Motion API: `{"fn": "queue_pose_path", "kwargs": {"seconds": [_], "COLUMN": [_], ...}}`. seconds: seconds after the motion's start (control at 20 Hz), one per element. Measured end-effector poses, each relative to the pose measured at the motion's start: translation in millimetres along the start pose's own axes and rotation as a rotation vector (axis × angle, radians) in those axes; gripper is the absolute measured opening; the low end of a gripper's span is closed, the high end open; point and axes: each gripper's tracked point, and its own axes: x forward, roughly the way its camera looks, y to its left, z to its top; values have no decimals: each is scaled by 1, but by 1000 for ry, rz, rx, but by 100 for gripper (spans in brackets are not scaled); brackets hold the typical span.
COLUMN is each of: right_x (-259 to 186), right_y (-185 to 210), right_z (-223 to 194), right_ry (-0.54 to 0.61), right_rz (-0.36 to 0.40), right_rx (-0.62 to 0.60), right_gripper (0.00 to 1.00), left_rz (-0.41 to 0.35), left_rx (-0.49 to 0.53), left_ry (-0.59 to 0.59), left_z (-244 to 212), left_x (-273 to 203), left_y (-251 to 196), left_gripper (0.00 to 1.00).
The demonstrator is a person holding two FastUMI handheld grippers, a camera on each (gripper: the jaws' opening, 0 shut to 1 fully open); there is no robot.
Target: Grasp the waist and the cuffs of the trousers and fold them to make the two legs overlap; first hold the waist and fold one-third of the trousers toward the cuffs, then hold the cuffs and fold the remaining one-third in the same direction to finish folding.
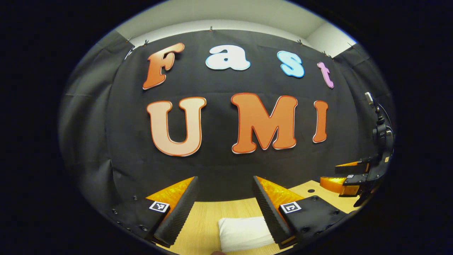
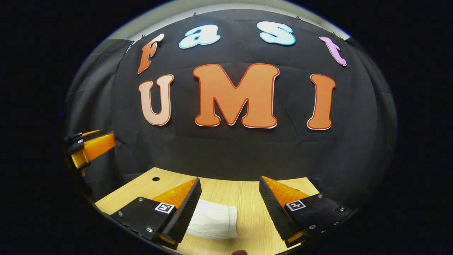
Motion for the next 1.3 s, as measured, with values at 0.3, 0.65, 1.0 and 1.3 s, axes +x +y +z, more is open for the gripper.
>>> {"fn": "queue_pose_path", "kwargs": {"seconds": [0.3, 0.65, 1.0, 1.3], "right_x": [-1, 12, -6, -15], "right_y": [-6, -9, -9, -7], "right_z": [2, 22, 29, 18], "right_ry": [-4, -11, -32, -2], "right_rz": [-39, -35, -31, -35], "right_rx": [4, 34, 14, 1], "right_gripper": [98, 99, 98, 98], "left_rz": [-32, -75, -84, -9], "left_rx": [10, 75, 21, -23], "left_ry": [-41, -66, -25, 14], "left_z": [7, 19, 9, 3], "left_x": [4, 19, 10, 15], "left_y": [-11, -37, -41, -8], "left_gripper": [94, 94, 100, 100]}}
